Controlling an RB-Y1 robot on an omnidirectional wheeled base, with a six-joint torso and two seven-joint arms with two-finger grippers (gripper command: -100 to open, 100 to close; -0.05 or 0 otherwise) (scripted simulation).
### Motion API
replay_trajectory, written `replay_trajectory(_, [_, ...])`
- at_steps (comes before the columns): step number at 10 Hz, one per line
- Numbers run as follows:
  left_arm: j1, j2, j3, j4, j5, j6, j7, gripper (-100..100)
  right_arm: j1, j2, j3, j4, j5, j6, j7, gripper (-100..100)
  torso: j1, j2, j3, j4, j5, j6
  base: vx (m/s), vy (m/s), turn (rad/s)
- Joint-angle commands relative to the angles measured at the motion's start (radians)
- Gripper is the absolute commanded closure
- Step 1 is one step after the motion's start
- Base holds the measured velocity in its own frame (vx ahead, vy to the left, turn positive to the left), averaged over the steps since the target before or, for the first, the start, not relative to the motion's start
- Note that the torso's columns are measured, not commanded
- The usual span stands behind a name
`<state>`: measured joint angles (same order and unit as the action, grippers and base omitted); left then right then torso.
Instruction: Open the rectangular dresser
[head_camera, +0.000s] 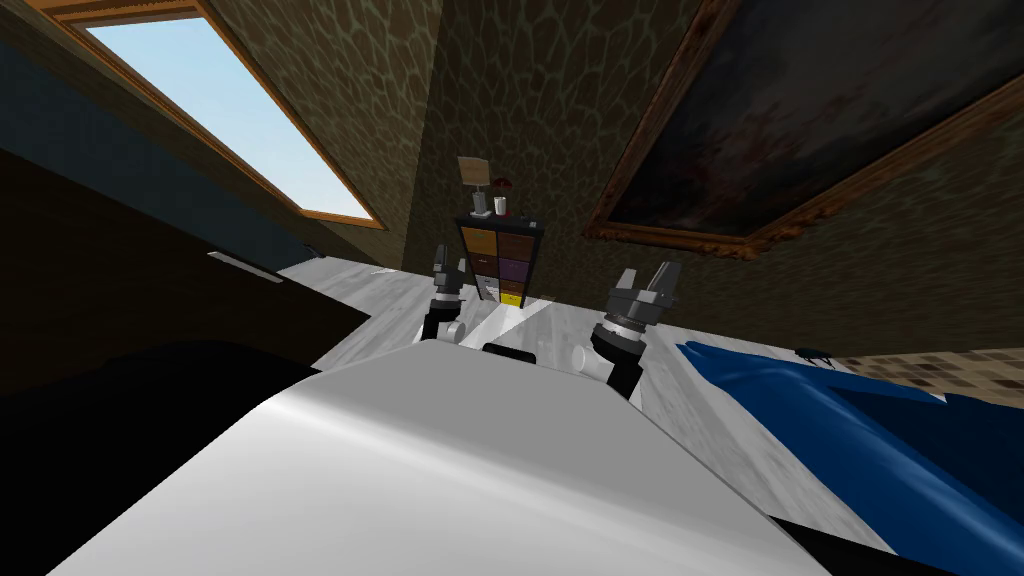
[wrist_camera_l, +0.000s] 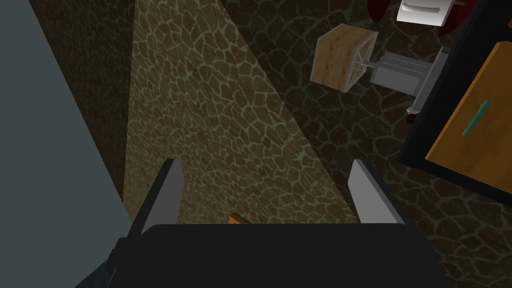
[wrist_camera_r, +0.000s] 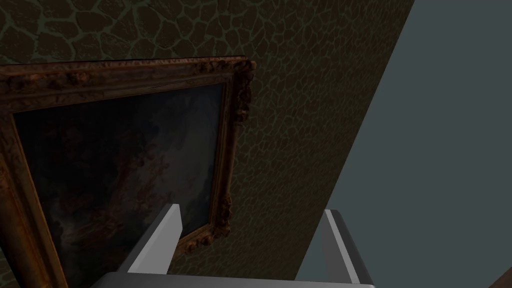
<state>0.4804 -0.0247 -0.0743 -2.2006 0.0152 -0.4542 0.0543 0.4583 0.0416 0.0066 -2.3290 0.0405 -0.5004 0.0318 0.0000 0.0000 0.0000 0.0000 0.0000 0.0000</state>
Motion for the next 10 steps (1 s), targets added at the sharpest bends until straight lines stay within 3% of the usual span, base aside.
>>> replay_trajectory(1, [0.000,0.000,0.000,0.000,0.000,0.000,0.000,0,0.000,0.000,0.000,0.000,0.000,0.000,0.000,0,0.000,0.040,-0.082,0.041,0.000,0.000,0.000,0.000,0.000])
replay_trajectory(9, [0.000,0.000,0.000,0.000,0.000,0.000,0.000,0,0.000,0.000,0.000,0.000,0.000,0.000,0.000,0,0.000,0.618,-1.234,0.617,0.000,0.000,0.000,0.000,0.000])
replay_trajectory(10, [-0.007,0.040,-0.001,0.013,0.002,-0.003,0.000,-100,0.000,0.000,0.000,0.000,0.000,0.000,0.000,0,0.000,0.691,-1.382,0.691,0.000,0.000,0.017,-0.008,0.008])
